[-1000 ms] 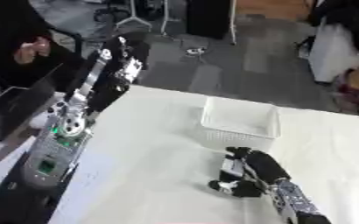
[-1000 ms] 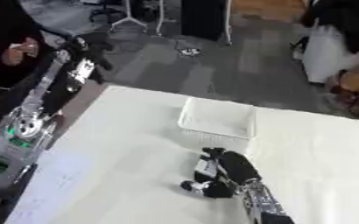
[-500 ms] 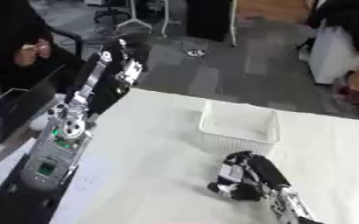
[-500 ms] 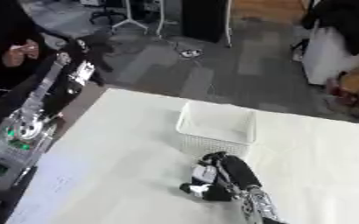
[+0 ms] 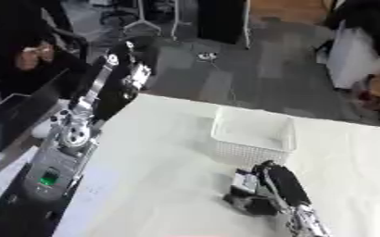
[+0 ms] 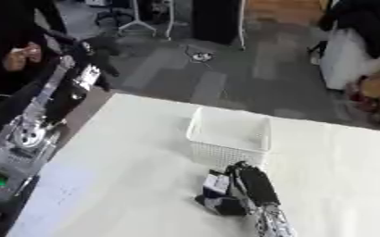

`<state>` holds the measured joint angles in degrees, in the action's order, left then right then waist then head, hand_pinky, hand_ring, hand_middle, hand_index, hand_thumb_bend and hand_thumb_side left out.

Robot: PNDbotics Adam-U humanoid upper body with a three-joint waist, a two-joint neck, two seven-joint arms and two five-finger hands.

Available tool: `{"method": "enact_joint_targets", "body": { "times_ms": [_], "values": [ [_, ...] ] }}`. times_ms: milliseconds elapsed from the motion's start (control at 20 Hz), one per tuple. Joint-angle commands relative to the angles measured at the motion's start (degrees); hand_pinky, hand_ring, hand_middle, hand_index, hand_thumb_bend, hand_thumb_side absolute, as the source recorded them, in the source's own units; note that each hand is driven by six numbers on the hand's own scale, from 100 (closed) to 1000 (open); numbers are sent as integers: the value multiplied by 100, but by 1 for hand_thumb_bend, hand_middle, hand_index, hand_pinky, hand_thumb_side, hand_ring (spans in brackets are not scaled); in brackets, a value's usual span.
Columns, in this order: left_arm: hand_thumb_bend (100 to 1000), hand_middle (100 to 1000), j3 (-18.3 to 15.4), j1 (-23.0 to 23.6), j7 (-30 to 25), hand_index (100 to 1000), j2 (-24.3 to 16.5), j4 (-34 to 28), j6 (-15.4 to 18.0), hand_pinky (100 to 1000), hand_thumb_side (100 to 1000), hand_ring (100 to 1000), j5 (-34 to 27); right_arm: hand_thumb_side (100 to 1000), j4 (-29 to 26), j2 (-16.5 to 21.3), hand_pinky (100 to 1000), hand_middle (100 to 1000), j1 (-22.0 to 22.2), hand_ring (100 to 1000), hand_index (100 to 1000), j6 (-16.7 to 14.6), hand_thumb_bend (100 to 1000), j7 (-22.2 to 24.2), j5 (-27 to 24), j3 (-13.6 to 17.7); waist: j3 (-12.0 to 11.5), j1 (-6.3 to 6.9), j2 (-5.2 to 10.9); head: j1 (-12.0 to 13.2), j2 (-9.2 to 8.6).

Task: Pick up objects on the table and place them in the box.

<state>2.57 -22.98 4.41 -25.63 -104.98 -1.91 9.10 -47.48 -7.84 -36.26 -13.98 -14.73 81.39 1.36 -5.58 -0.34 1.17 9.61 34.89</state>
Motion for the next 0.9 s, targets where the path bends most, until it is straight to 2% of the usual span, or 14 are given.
{"method": "enact_joint_targets", "body": {
  "times_ms": [50,200,350,900],
  "values": [
    [158,680,-51,-102,-12,858,-39,-100,6,365,877,572,-2,639,-35,-35,100,207,-47,124,408,-59,829,-300,330,59,4,34,42,35,-52],
    [158,680,-52,-103,-15,858,-37,-100,6,365,876,572,-2,644,28,-55,100,171,-14,100,377,-129,792,-491,494,132,8,36,42,42,-44],
    [158,680,-53,-103,-19,858,-37,-99,6,365,877,572,-1,656,99,-58,100,154,1,100,373,-232,793,-642,505,176,8,36,41,54,-41],
    [158,680,-54,-102,-34,858,-38,-100,9,366,877,572,-5,640,1,-53,100,162,37,100,382,-563,789,-1043,328,208,7,35,45,73,-35]
  ]
}}
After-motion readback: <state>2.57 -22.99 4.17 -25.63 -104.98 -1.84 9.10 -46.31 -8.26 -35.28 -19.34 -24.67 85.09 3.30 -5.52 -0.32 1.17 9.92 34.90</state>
